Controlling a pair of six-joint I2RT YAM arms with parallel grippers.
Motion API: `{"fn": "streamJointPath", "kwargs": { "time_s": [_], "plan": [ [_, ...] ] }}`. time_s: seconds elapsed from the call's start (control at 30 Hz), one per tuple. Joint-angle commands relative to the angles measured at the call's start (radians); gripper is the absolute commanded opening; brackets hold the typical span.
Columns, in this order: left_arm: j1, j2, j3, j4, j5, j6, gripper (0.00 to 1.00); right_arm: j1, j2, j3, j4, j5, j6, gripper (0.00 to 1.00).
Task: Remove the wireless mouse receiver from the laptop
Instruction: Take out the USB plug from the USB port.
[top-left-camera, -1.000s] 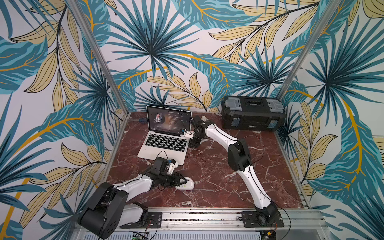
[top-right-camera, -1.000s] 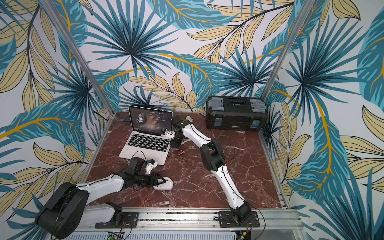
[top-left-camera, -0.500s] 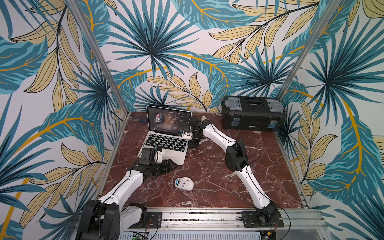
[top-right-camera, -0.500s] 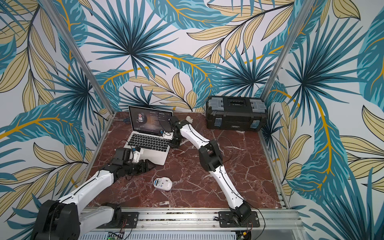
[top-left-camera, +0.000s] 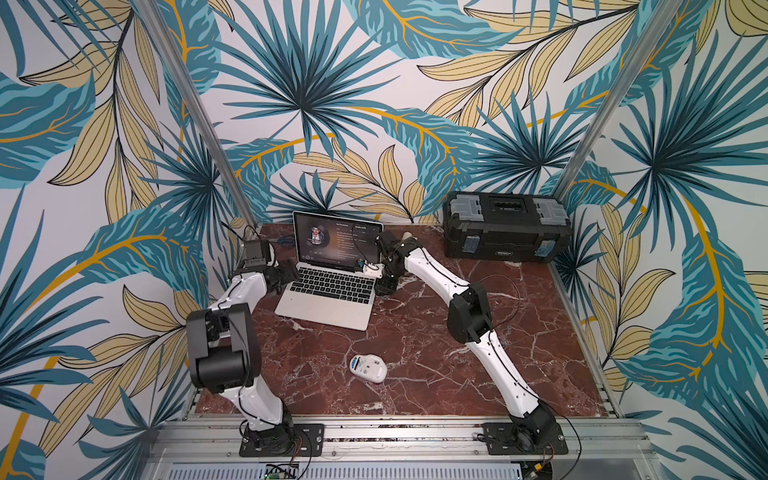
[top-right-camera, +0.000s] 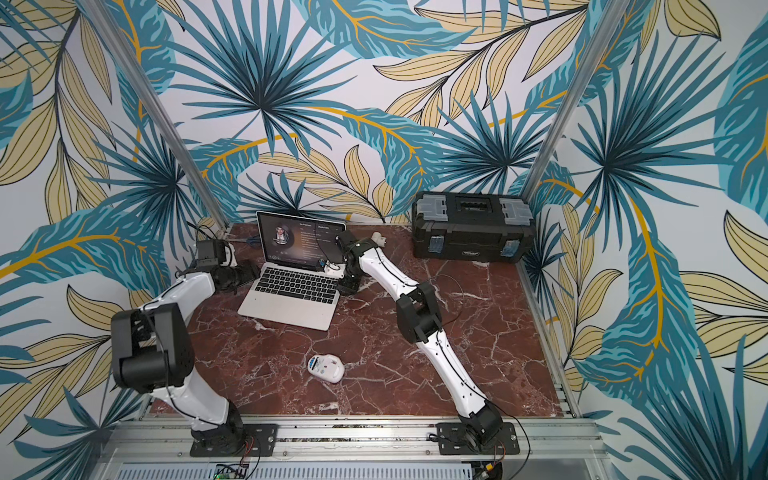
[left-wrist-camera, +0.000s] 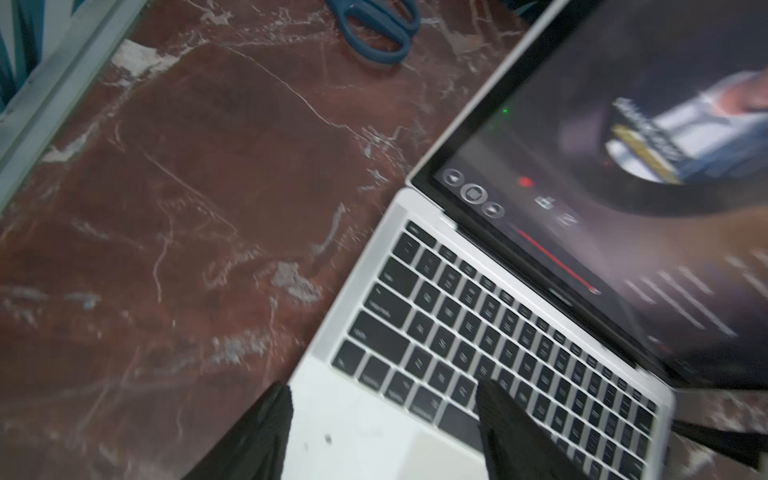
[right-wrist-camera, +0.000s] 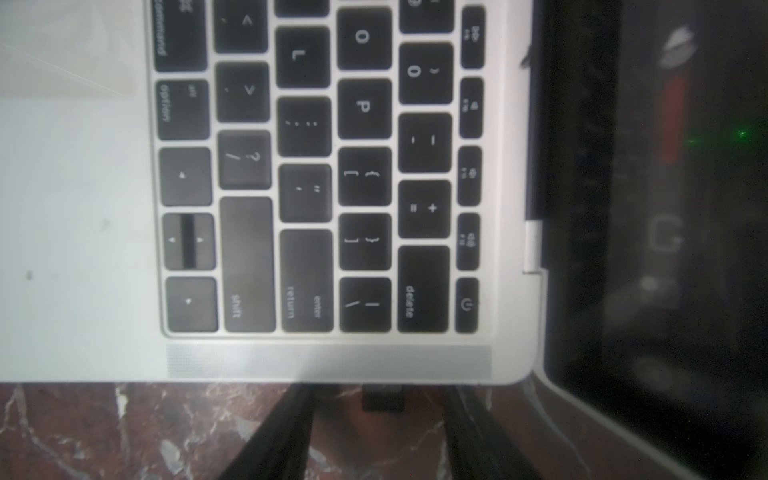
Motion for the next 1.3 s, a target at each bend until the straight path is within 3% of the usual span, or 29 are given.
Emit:
{"fn": "streamJointPath", "kwargs": {
  "time_s": [0.0, 0.27, 0.4, 0.67, 1.27],
  "plan": [
    [0.018, 0.107, 0.124, -0.100, 0.038, 0.093, 0.73, 0.009, 0.025, 0.018, 0.006, -0.028, -0.006, 0.54],
    [0.015, 0.282, 0.239, -0.146, 0.208, 0.165, 0.73, 0.010, 0.027, 0.020, 0.025, -0.031, -0.035, 0.51],
    [0.005, 0.340, 0.281, -0.190, 0.245, 0.193, 0.66, 0.011, 0.030, 0.017, 0.030, -0.030, -0.046, 0.50],
    [-0.068, 0.316, 0.227, -0.147, 0.307, 0.228, 0.61, 0.010, 0.030, 0.018, 0.030, -0.033, -0.057, 0.47],
    [-0.095, 0.267, 0.122, -0.030, 0.343, 0.227, 0.56, 0.008, 0.034, 0.018, 0.088, -0.025, -0.084, 0.38]
  ]
}}
